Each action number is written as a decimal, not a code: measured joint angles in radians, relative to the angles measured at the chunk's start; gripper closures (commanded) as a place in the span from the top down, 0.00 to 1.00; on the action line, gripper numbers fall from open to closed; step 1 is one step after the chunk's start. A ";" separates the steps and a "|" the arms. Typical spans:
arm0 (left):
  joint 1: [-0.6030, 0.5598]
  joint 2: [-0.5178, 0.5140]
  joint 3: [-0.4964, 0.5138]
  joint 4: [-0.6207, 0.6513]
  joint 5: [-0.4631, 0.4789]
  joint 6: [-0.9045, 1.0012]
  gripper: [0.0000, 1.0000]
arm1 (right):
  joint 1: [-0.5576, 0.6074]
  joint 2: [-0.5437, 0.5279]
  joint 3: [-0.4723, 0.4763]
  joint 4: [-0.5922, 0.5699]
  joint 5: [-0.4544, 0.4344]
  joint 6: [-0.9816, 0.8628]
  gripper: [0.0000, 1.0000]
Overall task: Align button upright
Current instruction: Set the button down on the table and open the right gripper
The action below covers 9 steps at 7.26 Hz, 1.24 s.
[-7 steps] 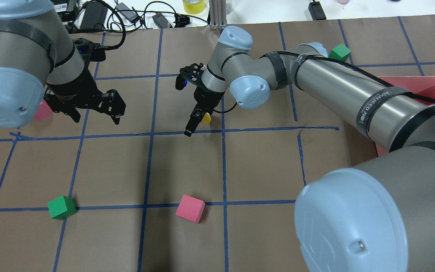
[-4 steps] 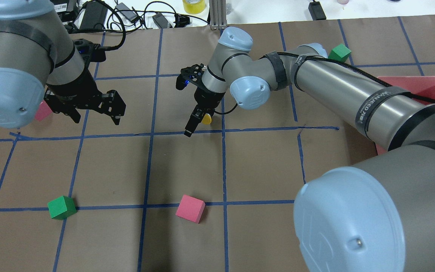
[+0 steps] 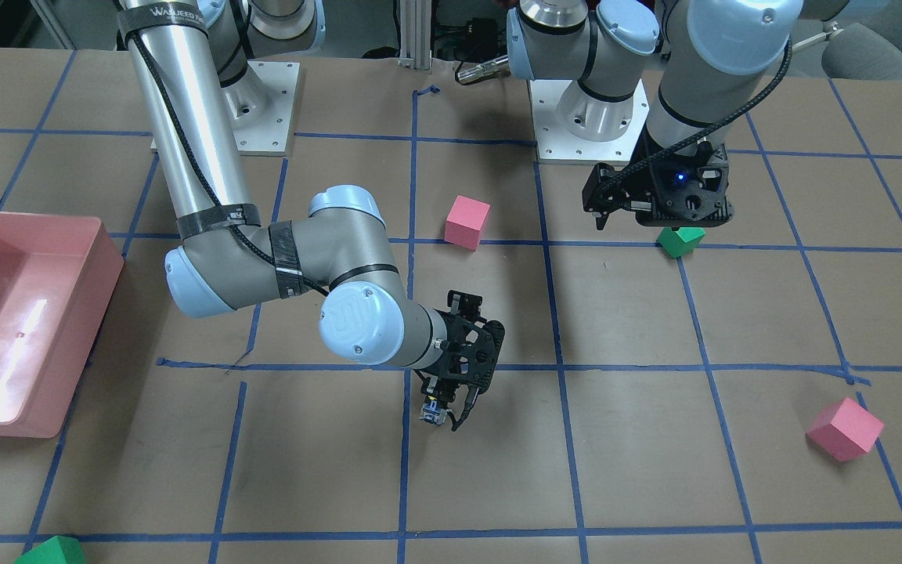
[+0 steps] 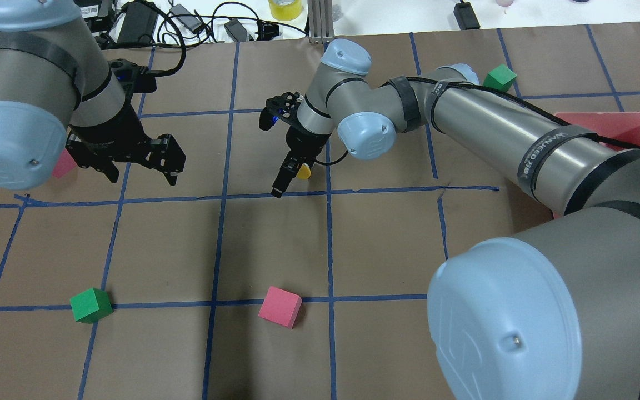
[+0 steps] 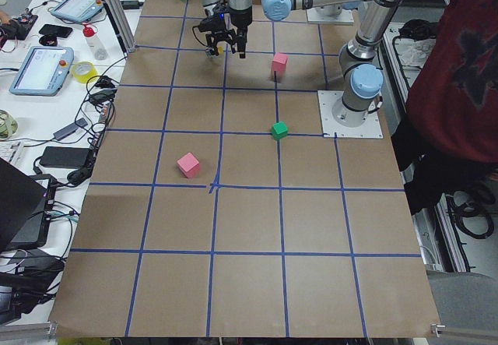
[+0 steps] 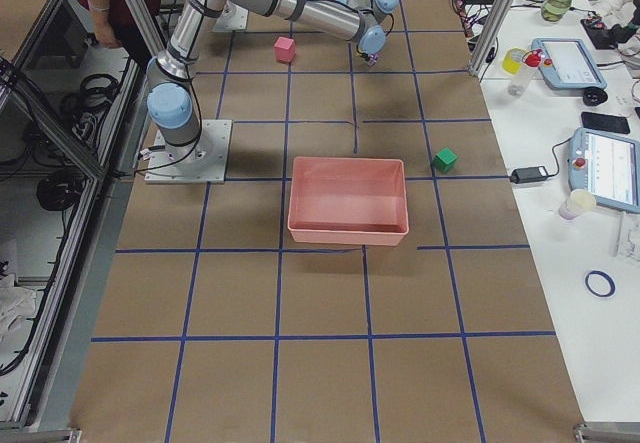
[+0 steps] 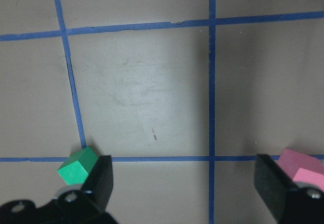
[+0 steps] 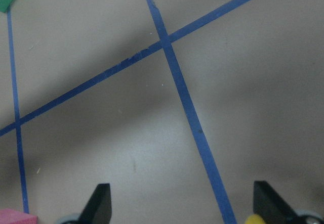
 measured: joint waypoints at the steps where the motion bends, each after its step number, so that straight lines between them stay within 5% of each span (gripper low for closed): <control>1: 0.000 0.000 -0.006 0.002 0.001 0.000 1.00 | -0.001 0.001 0.002 -0.011 -0.027 -0.014 1.00; 9: -0.001 0.000 -0.027 0.009 0.004 0.003 1.00 | -0.003 0.013 0.021 -0.152 -0.120 -0.141 1.00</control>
